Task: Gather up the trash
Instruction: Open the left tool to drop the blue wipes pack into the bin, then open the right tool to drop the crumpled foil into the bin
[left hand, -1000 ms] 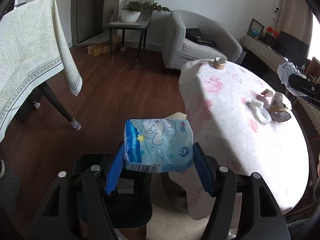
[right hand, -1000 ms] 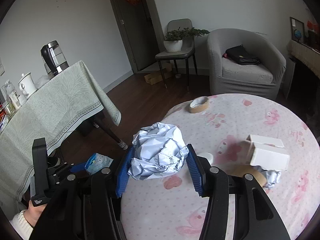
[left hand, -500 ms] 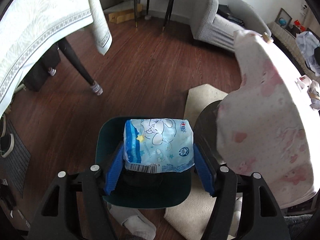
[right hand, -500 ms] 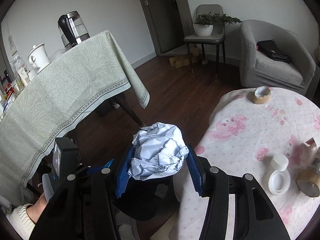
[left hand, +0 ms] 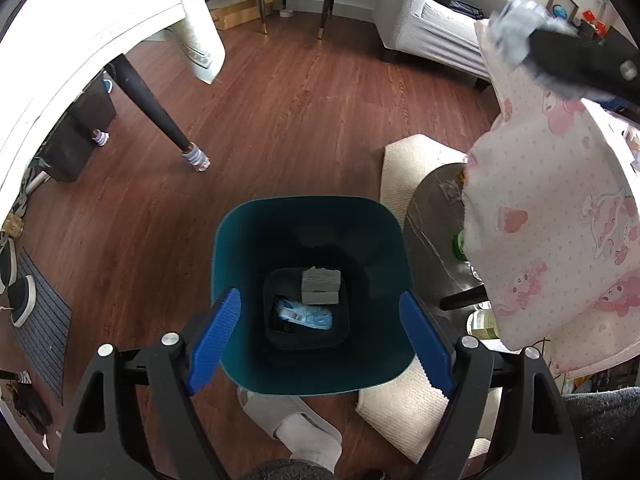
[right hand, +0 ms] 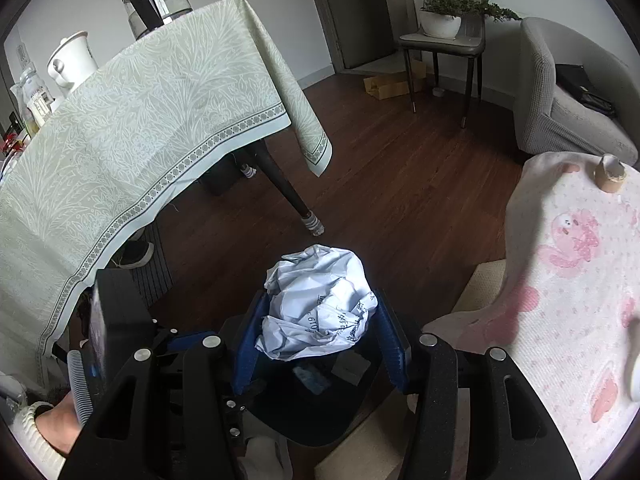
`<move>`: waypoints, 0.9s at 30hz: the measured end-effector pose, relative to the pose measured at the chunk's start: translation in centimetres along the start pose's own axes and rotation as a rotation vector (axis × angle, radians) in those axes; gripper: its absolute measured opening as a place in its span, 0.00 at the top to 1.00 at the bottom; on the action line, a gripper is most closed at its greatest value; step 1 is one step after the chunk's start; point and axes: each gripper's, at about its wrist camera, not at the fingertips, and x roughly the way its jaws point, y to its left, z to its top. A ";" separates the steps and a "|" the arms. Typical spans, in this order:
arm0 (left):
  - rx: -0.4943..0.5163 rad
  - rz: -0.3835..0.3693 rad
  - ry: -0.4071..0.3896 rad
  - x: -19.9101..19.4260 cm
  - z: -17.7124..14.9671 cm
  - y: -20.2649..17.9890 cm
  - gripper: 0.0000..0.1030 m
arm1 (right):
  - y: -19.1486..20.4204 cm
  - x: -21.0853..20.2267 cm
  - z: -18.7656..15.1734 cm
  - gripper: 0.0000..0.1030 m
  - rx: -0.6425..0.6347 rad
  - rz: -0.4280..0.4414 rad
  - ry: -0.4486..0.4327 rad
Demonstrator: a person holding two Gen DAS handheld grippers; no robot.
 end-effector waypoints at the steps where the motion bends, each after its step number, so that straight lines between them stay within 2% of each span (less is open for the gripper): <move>1: -0.003 0.004 -0.006 -0.2 0.0 0.3 0.18 | 0.1 0.4 0.0 0.49 0.000 -0.001 0.008; 7: -0.038 0.025 -0.084 -2.4 0.0 1.9 0.19 | 0.7 3.1 -0.1 0.49 -0.004 -0.005 0.057; 19: -0.133 0.053 -0.208 -6.7 -0.1 6.6 0.32 | 2.4 9.0 -1.7 0.49 -0.032 -0.001 0.175; 24: -0.181 0.025 -0.251 -8.1 0.0 7.3 0.39 | 3.1 11.9 -3.4 0.49 -0.059 -0.011 0.254; 26: -0.183 0.003 -0.269 -8.6 0.2 7.2 0.47 | 3.3 12.9 -4.1 0.49 -0.076 -0.017 0.283; 27: -0.182 -0.006 -0.278 -8.9 0.2 7.3 0.48 | 3.4 13.2 -4.4 0.49 -0.080 -0.018 0.296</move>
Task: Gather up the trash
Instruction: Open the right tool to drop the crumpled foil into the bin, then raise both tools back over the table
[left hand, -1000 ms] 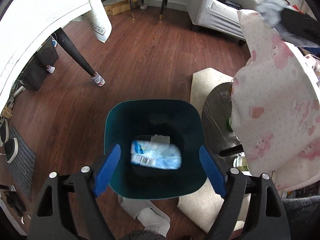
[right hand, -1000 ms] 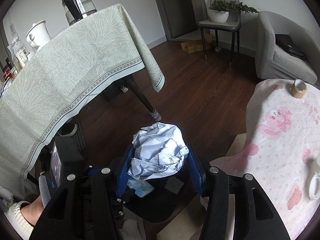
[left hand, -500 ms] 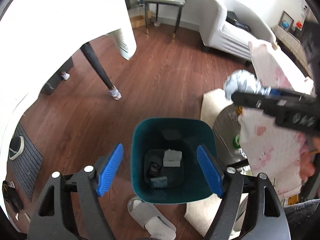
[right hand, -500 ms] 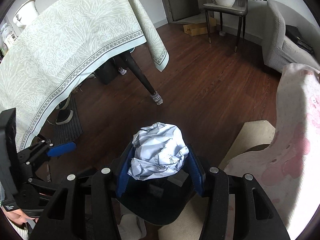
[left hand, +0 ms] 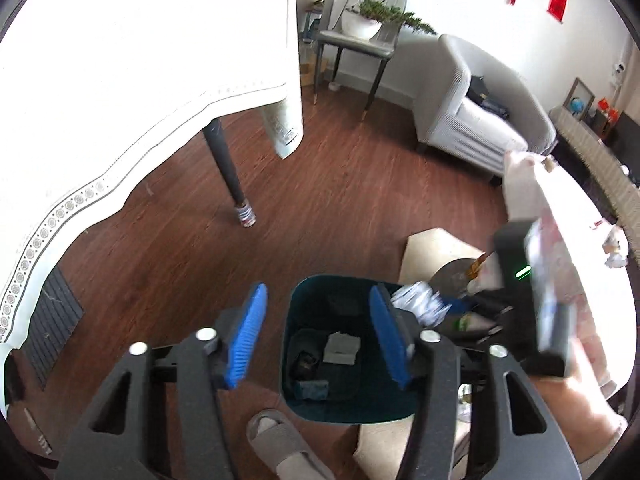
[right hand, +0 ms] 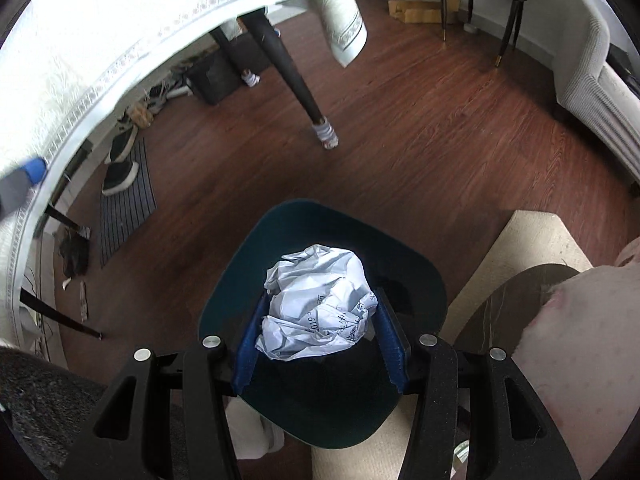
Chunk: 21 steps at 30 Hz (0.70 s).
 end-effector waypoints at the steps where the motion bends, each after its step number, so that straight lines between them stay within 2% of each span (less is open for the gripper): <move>1: 0.001 -0.011 -0.011 -0.3 0.1 -0.2 0.51 | 0.1 0.4 -0.2 0.49 -0.005 0.000 0.014; 2: 0.003 -0.019 -0.020 -0.5 0.2 -0.4 0.55 | 0.2 0.8 -0.5 0.49 -0.010 -0.002 0.024; 4: 0.010 -0.029 -0.040 -1.0 0.4 -0.8 0.57 | 0.3 1.3 -1.1 0.47 -0.018 -0.002 0.039; 11: 0.010 -0.054 -0.082 -2.2 1.0 -1.4 0.57 | 0.4 1.7 -1.9 0.36 -0.015 0.002 0.046; 16: 0.010 -0.065 -0.104 -3.0 1.3 -2.2 0.57 | 0.2 0.9 -2.1 0.36 -0.022 0.002 0.033; 21: 0.029 -0.067 -0.132 -3.8 1.6 -3.5 0.57 | 0.2 -1.4 -2.1 0.36 -0.036 0.002 -0.019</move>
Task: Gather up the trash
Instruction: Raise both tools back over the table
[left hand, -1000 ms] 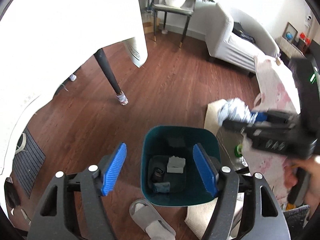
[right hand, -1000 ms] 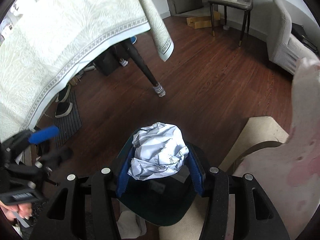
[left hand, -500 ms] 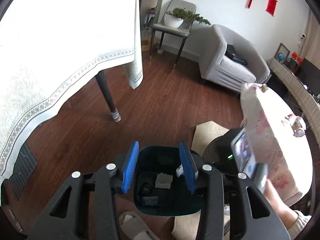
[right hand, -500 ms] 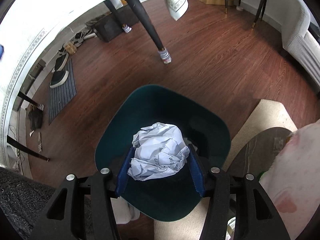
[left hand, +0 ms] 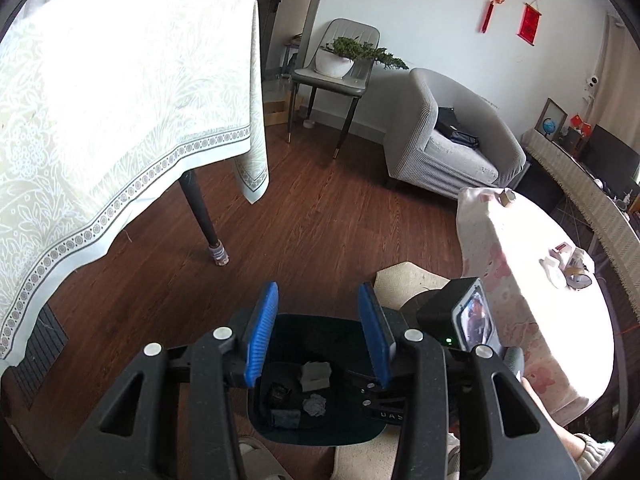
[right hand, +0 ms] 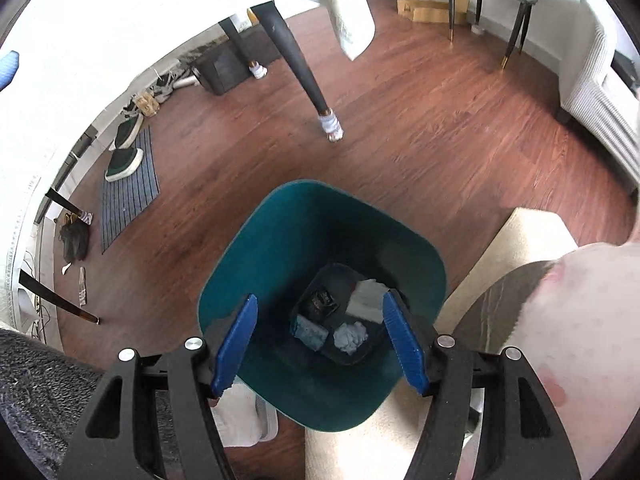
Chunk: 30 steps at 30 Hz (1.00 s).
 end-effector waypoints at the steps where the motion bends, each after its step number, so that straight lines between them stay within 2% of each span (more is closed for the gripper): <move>1: 0.005 -0.002 -0.005 -0.1 0.1 -0.3 0.57 | 0.1 -0.6 0.0 0.36 -0.003 -0.001 -0.014; 7: 0.006 -0.036 -0.032 -0.7 0.8 -1.8 0.57 | -0.5 -5.3 0.1 0.39 -0.013 0.007 -0.120; 17: 0.045 -0.073 -0.088 -1.5 1.4 -5.1 0.57 | -2.0 -13.8 -0.6 0.44 -0.035 -0.045 -0.317; 30: 0.103 -0.143 -0.067 0.2 1.0 -11.2 0.54 | -7.9 -20.1 -4.2 0.45 0.063 -0.136 -0.397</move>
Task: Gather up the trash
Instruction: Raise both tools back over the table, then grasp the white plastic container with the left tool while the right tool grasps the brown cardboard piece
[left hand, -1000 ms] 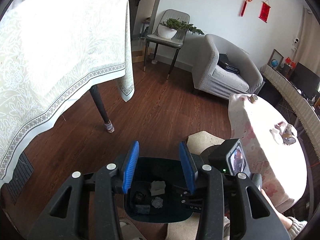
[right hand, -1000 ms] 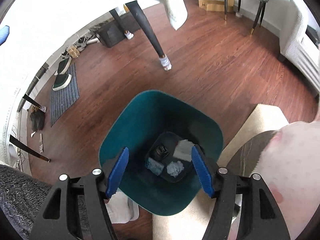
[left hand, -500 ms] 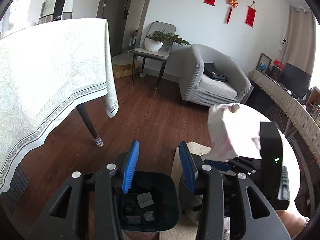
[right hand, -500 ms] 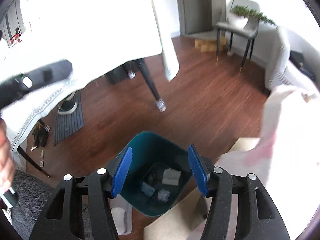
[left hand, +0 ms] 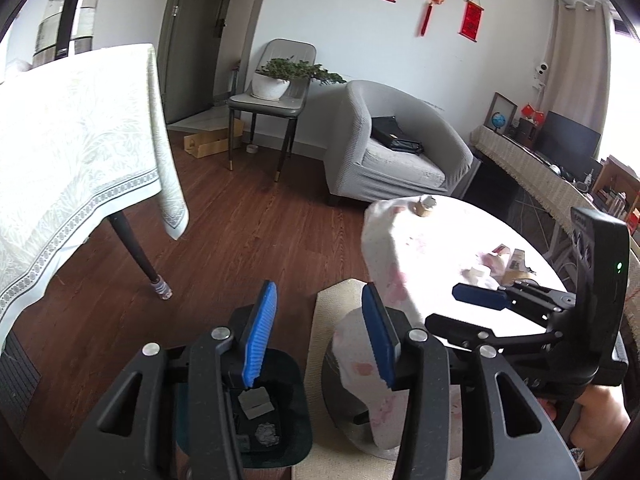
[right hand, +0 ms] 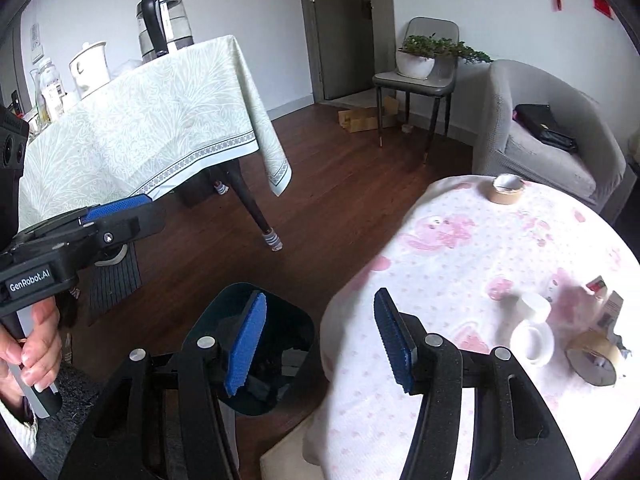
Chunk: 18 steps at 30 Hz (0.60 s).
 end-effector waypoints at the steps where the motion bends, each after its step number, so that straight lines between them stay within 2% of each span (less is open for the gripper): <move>1: 0.005 -0.005 0.003 0.1 -0.1 -0.5 0.53 | -0.6 -0.4 -0.2 0.45 0.007 -0.008 -0.003; 9: 0.012 -0.078 0.030 2.1 -0.2 -5.1 0.43 | -6.2 -4.4 -2.4 0.45 0.072 -0.087 -0.022; 13: 0.027 -0.117 0.061 3.6 -0.5 -8.1 0.42 | -9.3 -6.5 -3.3 0.45 0.103 -0.132 -0.044; 18: 0.093 -0.137 0.080 4.8 -1.0 -12.0 0.42 | -12.8 -8.6 -5.1 0.45 0.148 -0.170 -0.050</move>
